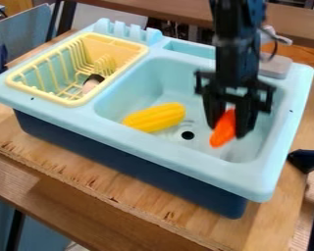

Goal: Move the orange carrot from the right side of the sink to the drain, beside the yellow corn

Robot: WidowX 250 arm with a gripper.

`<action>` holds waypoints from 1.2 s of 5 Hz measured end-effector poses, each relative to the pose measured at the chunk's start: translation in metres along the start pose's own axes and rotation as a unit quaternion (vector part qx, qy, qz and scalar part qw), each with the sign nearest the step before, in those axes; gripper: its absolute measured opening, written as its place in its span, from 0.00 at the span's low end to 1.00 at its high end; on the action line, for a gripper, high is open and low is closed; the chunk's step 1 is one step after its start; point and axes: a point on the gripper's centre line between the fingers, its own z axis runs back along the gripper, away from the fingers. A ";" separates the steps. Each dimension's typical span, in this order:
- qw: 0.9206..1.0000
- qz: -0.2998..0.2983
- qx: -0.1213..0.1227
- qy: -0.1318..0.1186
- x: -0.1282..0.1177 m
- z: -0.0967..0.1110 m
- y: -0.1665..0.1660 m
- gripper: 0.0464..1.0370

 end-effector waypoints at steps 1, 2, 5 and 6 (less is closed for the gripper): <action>1.000 -0.003 0.019 0.001 -0.007 0.018 0.003 0.52; 0.999 -0.010 0.030 -0.002 -0.004 0.025 0.008 0.52; 0.999 0.022 0.043 0.020 -0.023 0.007 0.054 0.52; 0.999 0.033 0.029 -0.002 -0.023 -0.002 0.053 0.52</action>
